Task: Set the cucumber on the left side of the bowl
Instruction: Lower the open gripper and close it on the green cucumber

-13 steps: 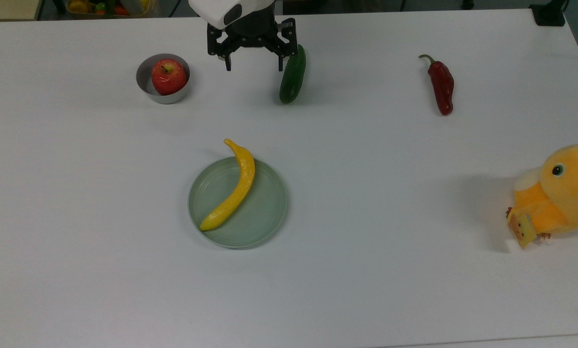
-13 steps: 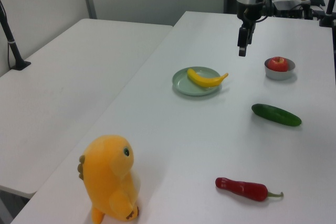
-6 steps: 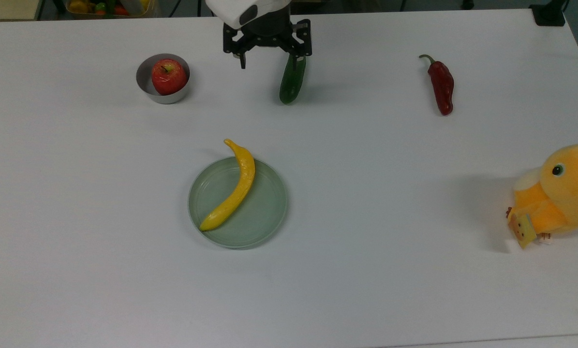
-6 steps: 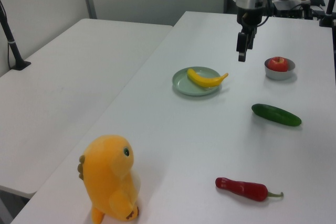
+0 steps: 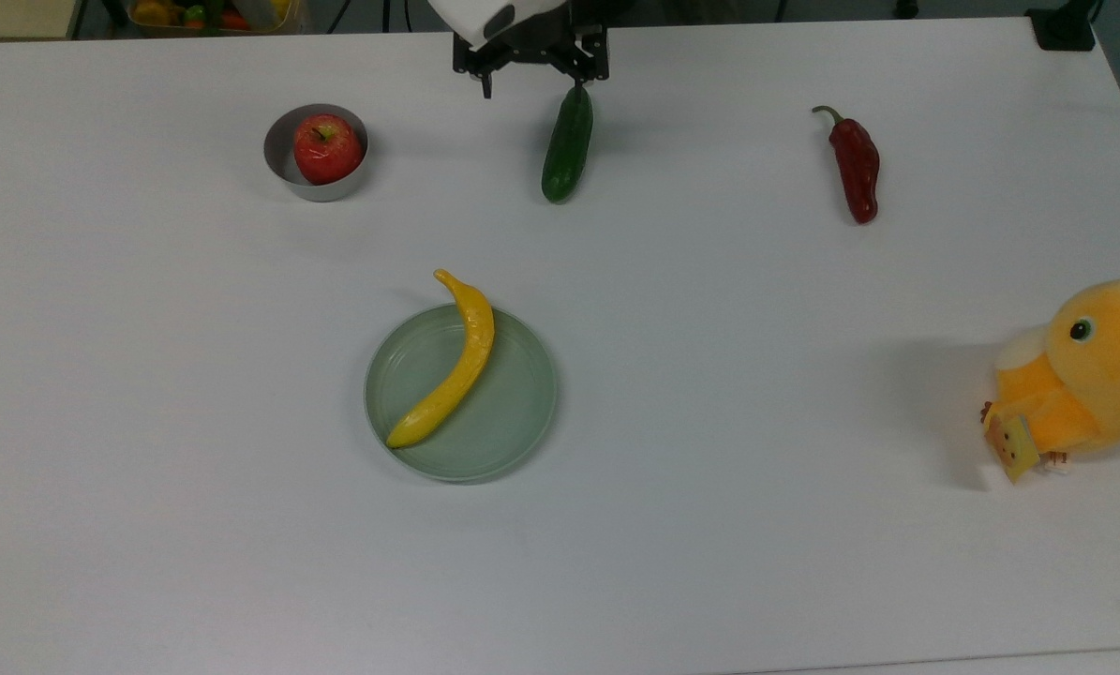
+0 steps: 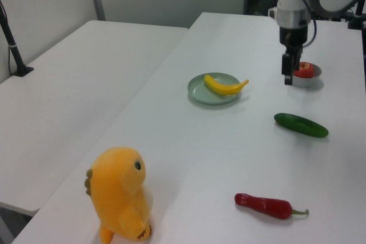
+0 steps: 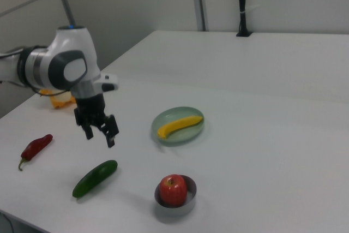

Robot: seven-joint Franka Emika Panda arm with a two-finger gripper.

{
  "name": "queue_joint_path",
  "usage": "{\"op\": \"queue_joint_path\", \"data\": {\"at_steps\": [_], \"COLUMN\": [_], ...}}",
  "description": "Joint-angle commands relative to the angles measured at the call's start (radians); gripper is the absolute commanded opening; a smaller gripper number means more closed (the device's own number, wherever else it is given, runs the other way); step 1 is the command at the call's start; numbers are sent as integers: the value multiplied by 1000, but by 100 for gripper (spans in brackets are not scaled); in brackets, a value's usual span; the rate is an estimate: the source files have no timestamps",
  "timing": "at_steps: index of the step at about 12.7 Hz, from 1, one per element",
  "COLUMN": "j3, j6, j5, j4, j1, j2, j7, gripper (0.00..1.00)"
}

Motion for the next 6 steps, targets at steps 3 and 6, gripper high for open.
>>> {"op": "queue_joint_path", "data": {"at_steps": [3, 6], "j3": [73, 80], "j6": [103, 148], "j5": [17, 16], "j4": [-117, -115], "j1": [-3, 11], "j2": [58, 144], "j7": [58, 88], "gripper": [100, 100]}}
